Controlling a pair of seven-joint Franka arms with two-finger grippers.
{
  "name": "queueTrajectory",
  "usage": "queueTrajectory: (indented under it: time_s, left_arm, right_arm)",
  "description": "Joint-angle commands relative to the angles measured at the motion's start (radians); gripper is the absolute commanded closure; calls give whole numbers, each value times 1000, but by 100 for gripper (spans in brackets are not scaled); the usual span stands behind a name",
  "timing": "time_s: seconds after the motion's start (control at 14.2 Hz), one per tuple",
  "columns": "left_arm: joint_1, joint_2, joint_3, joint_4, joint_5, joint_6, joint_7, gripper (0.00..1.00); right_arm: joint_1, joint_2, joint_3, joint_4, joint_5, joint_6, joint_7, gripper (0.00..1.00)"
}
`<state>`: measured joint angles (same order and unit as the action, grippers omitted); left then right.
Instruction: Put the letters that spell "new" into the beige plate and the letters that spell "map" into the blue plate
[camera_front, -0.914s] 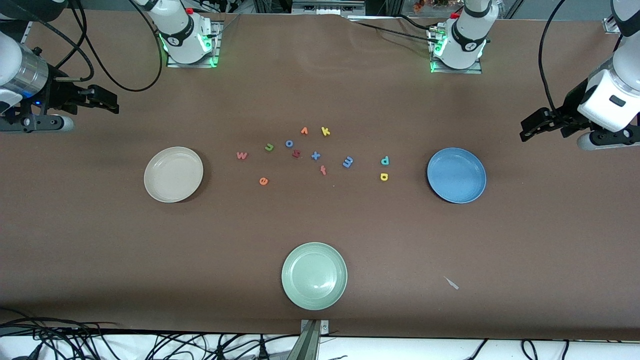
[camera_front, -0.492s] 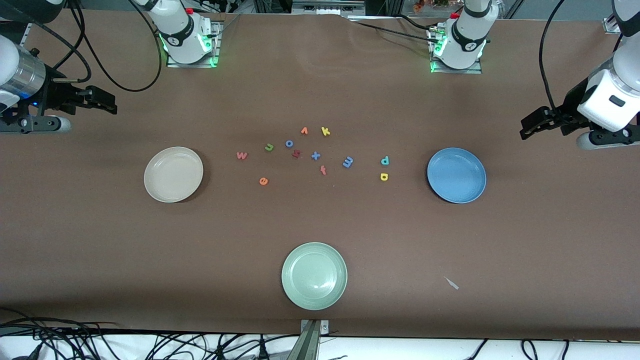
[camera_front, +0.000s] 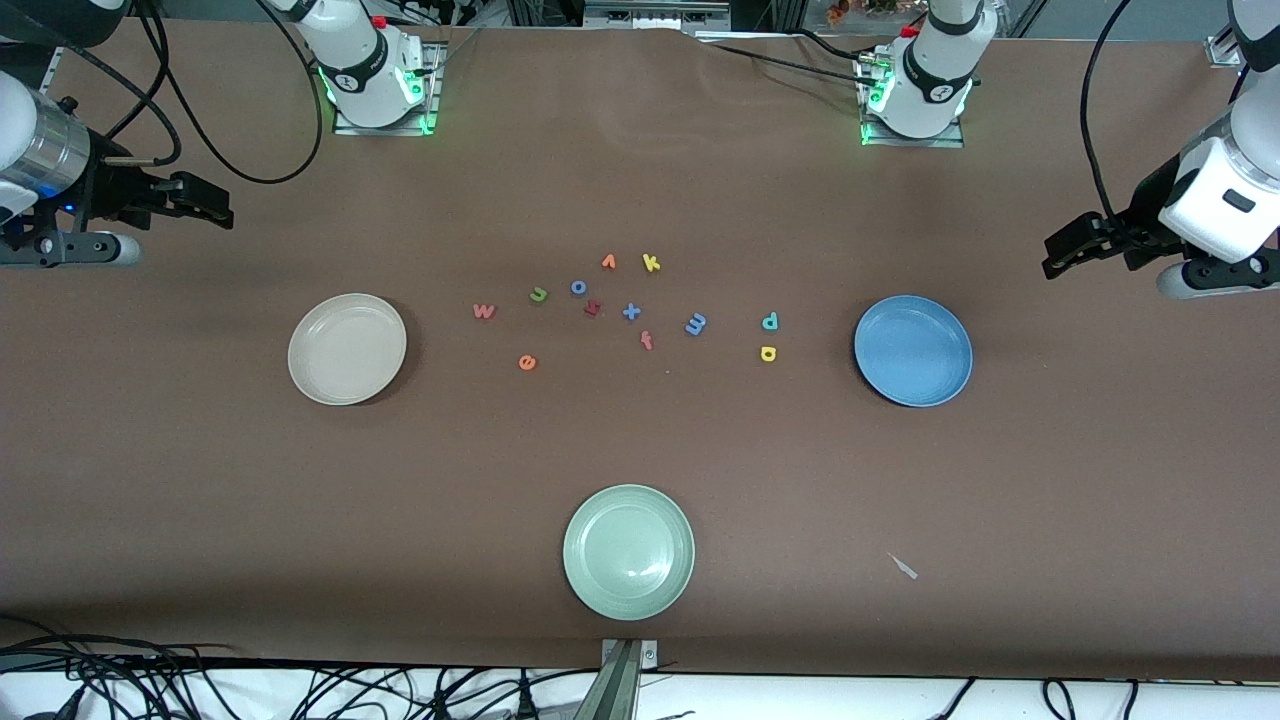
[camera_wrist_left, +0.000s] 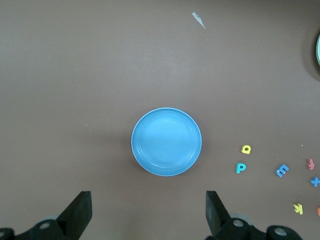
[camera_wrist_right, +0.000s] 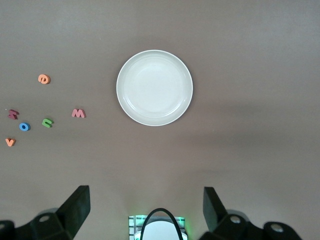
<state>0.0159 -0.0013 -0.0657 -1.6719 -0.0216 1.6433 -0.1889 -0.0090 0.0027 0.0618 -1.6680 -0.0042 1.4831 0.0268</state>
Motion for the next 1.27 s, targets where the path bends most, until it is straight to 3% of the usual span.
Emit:
queueTrajectory:
  time_s: [0.0, 1.2]
  left_arm:
    - [3, 17, 0, 35, 3, -26, 23, 0]
    - [1, 18, -5, 40, 3, -26, 25, 0]
  right_arm:
    - [0, 0, -5, 8, 23, -6, -8, 0]
    - [0, 3, -7, 7, 23, -7, -8, 0]
